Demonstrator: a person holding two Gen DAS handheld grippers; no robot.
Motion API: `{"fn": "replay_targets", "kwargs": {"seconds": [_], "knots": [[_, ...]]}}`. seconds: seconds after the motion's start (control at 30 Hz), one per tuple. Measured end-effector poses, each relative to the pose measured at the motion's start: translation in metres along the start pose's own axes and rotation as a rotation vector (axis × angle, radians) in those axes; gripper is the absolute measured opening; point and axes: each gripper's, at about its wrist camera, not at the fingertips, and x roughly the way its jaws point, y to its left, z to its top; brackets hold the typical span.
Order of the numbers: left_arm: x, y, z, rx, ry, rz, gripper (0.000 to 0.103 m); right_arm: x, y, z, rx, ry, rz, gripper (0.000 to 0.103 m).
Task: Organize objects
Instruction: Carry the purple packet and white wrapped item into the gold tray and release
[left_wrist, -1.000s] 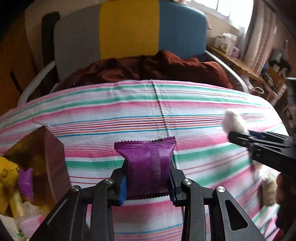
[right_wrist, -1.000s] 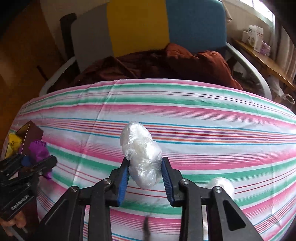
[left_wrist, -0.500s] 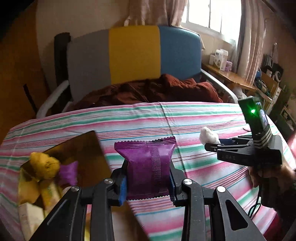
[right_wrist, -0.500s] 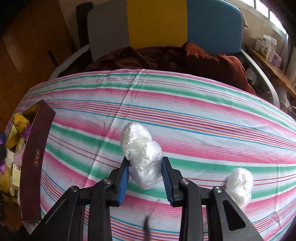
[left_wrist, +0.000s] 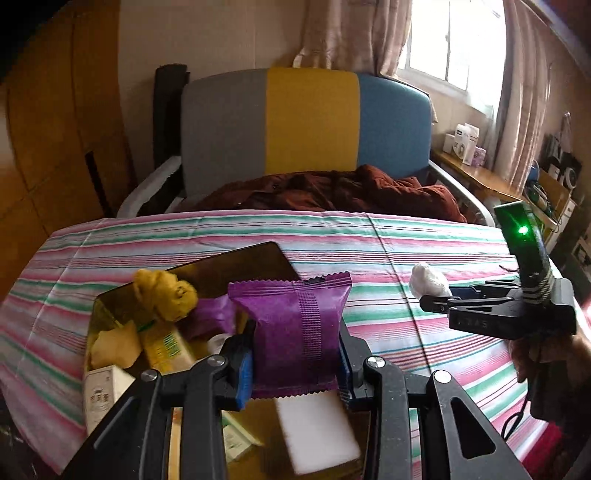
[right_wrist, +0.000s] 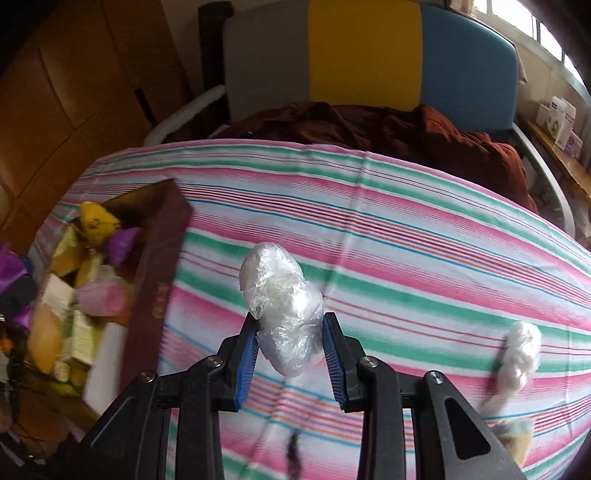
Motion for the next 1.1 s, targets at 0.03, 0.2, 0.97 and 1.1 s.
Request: {"fn": "replay_targets", "kwargs": {"seconds": [0.03,0.2,0.97,1.1], "knots": [[-0.002,0.004,-0.002,-0.005,-0.003,0.002,0.036,-0.003,0.007,-0.001,0.001,-0.006,0.012,0.033],[-0.013,0.02,-0.01,-0.015,-0.02,0.024,0.036,-0.011,0.044,-0.007,-0.002,-0.031,0.066,0.033],[-0.033,0.097,-0.031,-0.128,-0.049,0.058,0.037,-0.018,0.148,-0.01,-0.053,-0.056,0.134,0.033],[-0.026,0.11,-0.026,-0.15,-0.041,0.061,0.037,-0.013,0.151,0.0,-0.041,-0.055,0.116,0.033]]}}
